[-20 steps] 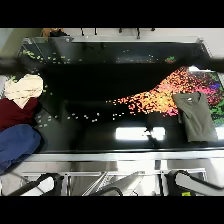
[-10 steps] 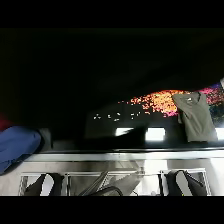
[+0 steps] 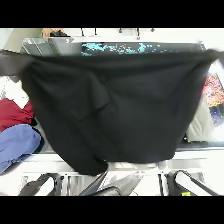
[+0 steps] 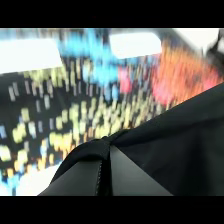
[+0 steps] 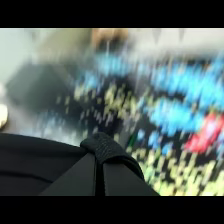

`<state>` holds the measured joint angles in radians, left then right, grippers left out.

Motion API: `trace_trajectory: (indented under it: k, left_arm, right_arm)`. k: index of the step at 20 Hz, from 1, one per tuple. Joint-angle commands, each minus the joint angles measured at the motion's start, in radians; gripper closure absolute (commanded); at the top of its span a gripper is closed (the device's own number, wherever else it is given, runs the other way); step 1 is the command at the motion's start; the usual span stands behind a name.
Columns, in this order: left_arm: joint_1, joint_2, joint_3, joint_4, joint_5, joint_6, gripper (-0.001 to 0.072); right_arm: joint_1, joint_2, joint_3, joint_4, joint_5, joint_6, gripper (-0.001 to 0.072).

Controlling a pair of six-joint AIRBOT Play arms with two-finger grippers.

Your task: Fold the shirts.

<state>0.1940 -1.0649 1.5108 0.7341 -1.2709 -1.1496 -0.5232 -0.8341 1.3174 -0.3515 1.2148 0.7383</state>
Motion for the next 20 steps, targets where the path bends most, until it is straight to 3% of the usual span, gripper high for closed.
trace_trajectory:
  k: [1, 5, 9, 13, 16, 20]
  left_arm:
    - [-0.127, -0.257, -0.086, 0.121, 0.133, 0.005, 0.0692]
    - [-0.131, -0.587, 0.05, 0.133, 0.146, -0.043, 0.0694]
    - [-0.143, -0.738, 0.222, 0.139, 0.197, -0.07, 0.0695]
    - [-0.145, -0.801, 0.334, 0.271, 0.192, -0.157, 0.0694]
    - [-0.146, -0.803, 0.343, 0.344, 0.162, -0.172, 0.0695]
    - [-0.167, -0.805, 0.338, 0.482, 0.115, -0.18, 0.0695]
  right_arm:
    - [0.173, -0.199, -0.163, -0.192, -0.156, -0.005, 0.0691]
    - [0.22, -0.495, -0.076, -0.216, -0.259, 0.034, 0.0692]
    - [0.277, -0.675, 0.12, -0.359, -0.295, 0.152, 0.0693]
    - [0.292, -0.724, 0.254, -0.413, -0.299, 0.206, 0.0692]
    - [0.293, -0.709, 0.261, -0.439, -0.252, 0.226, 0.0692]
    - [0.295, -0.681, 0.261, -0.694, -0.188, 0.394, 0.0692]
